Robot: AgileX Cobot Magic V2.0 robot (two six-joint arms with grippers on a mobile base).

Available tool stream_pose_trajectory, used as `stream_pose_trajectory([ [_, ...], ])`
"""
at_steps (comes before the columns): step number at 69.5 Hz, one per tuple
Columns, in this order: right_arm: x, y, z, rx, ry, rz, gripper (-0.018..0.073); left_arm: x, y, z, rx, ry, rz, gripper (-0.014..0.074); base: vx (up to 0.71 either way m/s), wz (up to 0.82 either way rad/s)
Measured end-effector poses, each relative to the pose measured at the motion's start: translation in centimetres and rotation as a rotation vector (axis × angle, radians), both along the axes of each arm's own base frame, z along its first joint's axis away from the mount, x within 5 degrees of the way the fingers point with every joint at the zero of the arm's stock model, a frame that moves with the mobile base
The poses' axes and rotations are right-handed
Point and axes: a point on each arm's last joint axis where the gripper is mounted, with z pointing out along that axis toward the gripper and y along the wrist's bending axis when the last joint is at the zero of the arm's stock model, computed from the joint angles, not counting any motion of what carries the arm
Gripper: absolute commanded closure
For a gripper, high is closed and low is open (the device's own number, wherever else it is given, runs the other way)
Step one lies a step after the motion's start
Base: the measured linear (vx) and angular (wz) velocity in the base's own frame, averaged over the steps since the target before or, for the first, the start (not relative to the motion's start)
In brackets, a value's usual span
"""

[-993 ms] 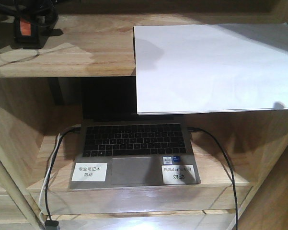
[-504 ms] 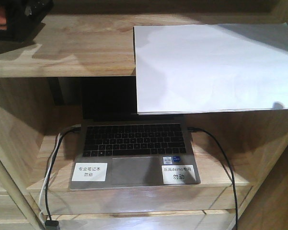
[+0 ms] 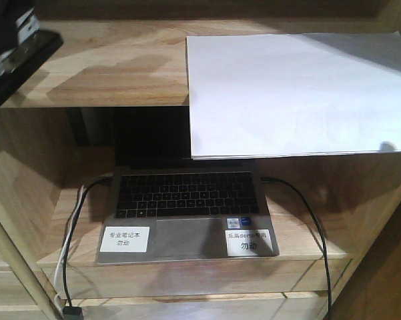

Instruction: Grab stapler and paper to desk for stapling

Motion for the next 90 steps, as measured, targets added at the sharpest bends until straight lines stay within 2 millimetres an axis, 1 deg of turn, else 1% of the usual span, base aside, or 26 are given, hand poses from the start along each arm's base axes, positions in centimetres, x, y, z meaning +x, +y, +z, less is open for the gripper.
stream_pose_trajectory([
  [17, 0.0, 0.0, 0.0, 0.000, 0.000, 0.000, 0.0214, -4.5, 1.0, -1.4, 0.073, -0.065, -0.220, 0.0604, 0.00, 0.00],
  [23, 0.0, 0.0, 0.0, 0.000, 0.000, 0.000, 0.0214, -6.0, 1.4, -2.3, 0.093, -0.090, -0.290, 0.0604, 0.00, 0.00],
  [30, 0.0, 0.0, 0.0, 0.000, 0.000, 0.000, 0.0214, -7.6, 2.0, -3.3, 0.096, -0.112, -0.332, 0.0604, 0.00, 0.00],
  [48, 0.0, 0.0, 0.0, 0.000, 0.000, 0.000, 0.0214, -11.7, 4.4, -6.0, 0.081, -0.185, -0.349, 0.0604, 0.00, 0.00],
  [58, 0.0, 0.0, 0.0, 0.000, 0.000, 0.000, 0.0214, -13.4, 5.5, -7.4, 0.067, -0.222, -0.347, 0.0604, 0.00, 0.00],
  [72, 0.0, 0.0, 0.0, 0.000, 0.000, 0.000, 0.0214, -15.9, 7.1, -8.7, 0.055, -0.266, -0.350, 0.0604, 0.00, 0.00],
  [90, 0.0, 0.0, 0.0, 0.000, 0.000, 0.000, 0.0214, -18.1, 8.3, -9.6, 0.058, -0.277, -0.360, 0.0603, 0.00, 0.00],
])
